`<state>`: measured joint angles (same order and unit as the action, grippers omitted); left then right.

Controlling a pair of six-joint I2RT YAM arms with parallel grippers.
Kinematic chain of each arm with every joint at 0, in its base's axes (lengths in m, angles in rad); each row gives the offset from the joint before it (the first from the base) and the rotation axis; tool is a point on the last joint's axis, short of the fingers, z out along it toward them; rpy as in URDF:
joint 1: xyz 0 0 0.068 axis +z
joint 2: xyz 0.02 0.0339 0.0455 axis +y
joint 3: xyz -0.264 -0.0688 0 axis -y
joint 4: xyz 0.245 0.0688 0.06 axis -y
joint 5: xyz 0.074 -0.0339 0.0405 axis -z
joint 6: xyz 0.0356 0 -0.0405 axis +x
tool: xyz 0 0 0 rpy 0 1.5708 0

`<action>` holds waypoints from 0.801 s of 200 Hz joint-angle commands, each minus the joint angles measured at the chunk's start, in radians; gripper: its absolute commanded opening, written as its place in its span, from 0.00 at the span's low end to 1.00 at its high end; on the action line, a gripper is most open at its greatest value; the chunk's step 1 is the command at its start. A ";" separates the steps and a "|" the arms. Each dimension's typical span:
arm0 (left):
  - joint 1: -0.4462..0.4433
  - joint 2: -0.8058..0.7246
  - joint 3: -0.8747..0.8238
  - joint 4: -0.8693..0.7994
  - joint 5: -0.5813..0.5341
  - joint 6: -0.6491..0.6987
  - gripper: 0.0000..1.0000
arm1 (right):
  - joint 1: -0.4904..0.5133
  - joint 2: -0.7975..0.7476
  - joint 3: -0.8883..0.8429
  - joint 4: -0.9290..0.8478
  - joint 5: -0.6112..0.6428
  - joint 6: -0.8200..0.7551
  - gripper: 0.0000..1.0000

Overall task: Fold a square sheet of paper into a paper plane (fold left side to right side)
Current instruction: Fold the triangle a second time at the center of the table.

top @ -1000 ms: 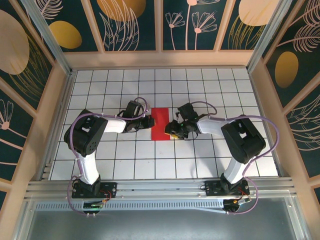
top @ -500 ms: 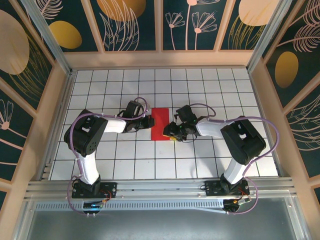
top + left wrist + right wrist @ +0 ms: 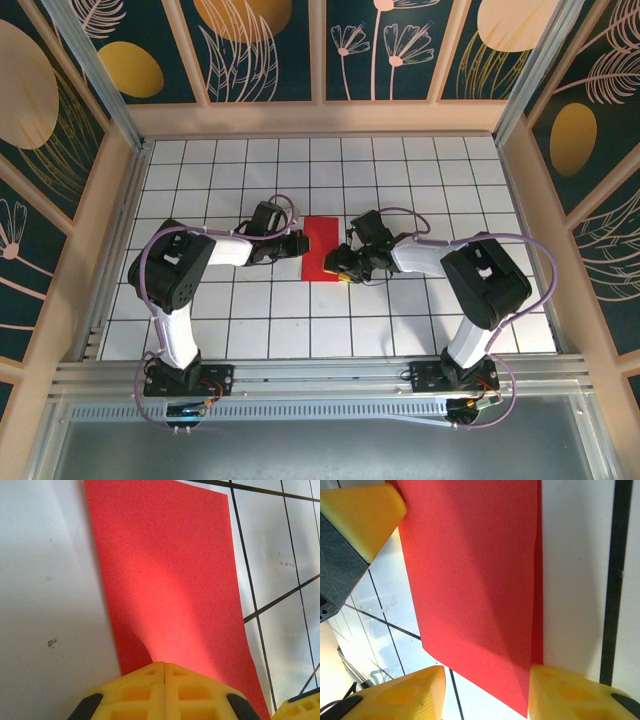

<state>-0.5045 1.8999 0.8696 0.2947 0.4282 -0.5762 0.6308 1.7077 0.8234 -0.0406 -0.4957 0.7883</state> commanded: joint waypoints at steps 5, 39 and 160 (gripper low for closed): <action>-0.019 0.012 -0.030 -0.071 -0.003 0.013 0.00 | -0.012 -0.037 -0.004 0.045 -0.024 0.022 0.45; -0.019 0.011 -0.034 -0.071 -0.002 0.013 0.00 | -0.023 -0.020 -0.011 0.117 -0.058 0.046 0.45; -0.020 0.010 -0.034 -0.070 -0.002 0.013 0.00 | -0.057 0.060 0.024 0.171 -0.063 0.055 0.45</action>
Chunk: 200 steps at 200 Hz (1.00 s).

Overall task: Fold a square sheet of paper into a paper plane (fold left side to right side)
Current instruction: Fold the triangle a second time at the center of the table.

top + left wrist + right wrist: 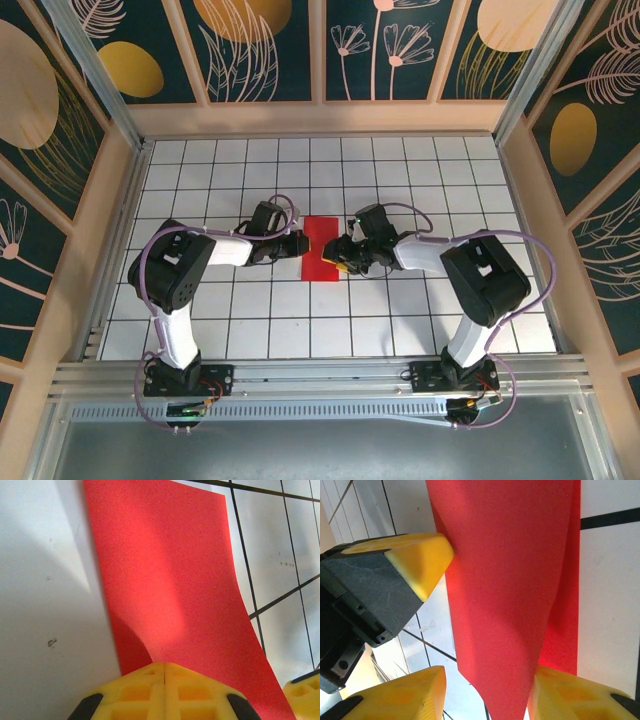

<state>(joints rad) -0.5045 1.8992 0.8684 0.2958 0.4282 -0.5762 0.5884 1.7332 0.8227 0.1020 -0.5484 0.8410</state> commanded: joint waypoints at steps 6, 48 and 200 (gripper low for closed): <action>-0.019 0.011 -0.033 -0.070 -0.001 0.012 0.00 | -0.019 0.040 0.029 0.030 -0.012 -0.001 0.45; -0.020 0.011 -0.034 -0.071 0.000 0.013 0.00 | -0.035 0.056 0.051 0.037 -0.015 -0.018 0.45; -0.019 0.014 -0.026 -0.071 0.004 0.013 0.00 | -0.091 0.152 0.138 0.067 -0.044 -0.071 0.43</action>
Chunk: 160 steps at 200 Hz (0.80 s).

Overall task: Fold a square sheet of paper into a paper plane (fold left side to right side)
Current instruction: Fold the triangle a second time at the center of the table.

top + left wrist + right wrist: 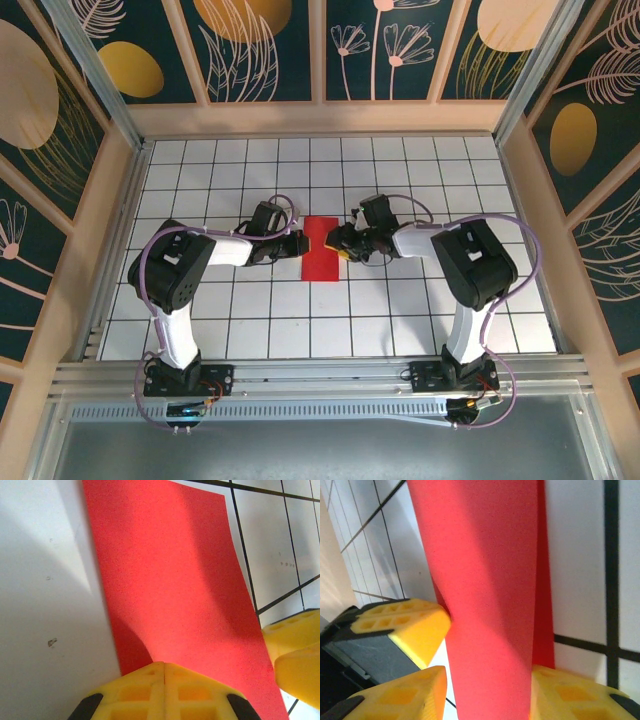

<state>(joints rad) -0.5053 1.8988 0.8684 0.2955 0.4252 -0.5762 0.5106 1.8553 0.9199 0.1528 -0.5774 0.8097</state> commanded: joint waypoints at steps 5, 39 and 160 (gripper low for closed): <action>-0.019 0.013 -0.026 -0.070 0.007 0.013 0.00 | -0.016 0.034 0.046 0.017 -0.018 -0.041 0.43; -0.019 0.011 -0.031 -0.072 0.006 0.013 0.00 | -0.024 0.062 0.085 0.003 -0.018 -0.060 0.42; -0.019 -0.019 -0.007 -0.047 0.020 -0.011 0.04 | -0.059 0.109 0.134 -0.062 -0.018 -0.133 0.24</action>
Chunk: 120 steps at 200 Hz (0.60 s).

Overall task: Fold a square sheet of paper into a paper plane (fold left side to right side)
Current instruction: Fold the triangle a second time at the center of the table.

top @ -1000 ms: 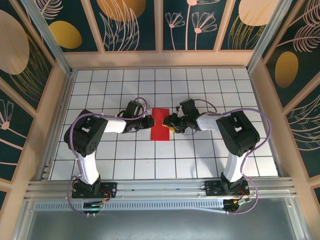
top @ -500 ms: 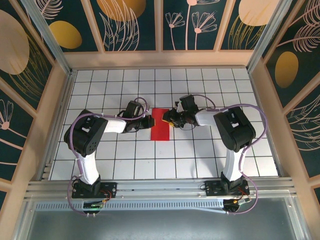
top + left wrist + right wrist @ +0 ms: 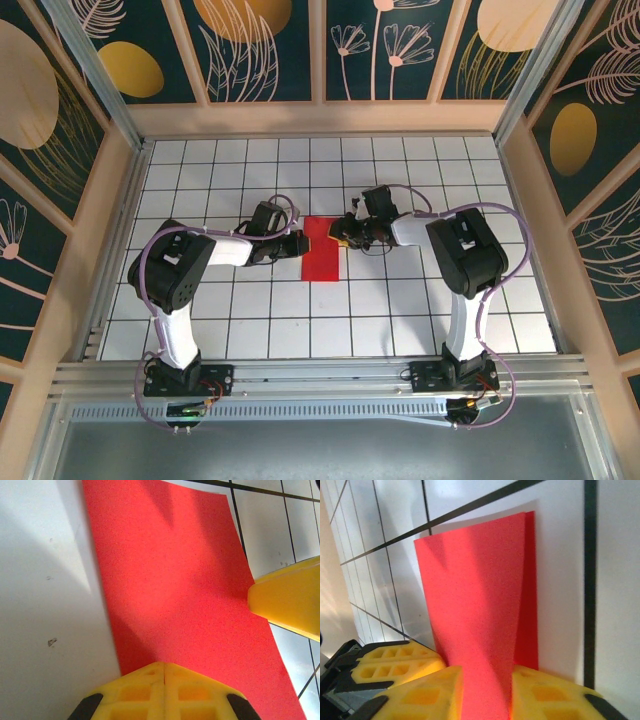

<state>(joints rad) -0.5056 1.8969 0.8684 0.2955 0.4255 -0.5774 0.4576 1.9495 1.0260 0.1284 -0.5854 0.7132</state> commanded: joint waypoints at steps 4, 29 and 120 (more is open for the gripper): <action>-0.019 -0.022 -0.005 -0.048 0.018 -0.009 0.05 | -0.007 0.014 0.028 -0.041 -0.010 -0.037 0.23; -0.019 -0.074 0.016 -0.067 -0.005 0.004 0.14 | -0.008 0.010 0.030 -0.055 -0.010 -0.045 0.14; -0.077 -0.483 -0.104 -0.190 -0.174 0.254 0.47 | -0.014 -0.042 0.068 -0.199 -0.006 -0.034 0.03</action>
<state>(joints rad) -0.5323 1.4921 0.8177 0.1860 0.3260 -0.4450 0.4549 1.9491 1.0611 0.0090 -0.5850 0.6792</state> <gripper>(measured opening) 0.444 0.052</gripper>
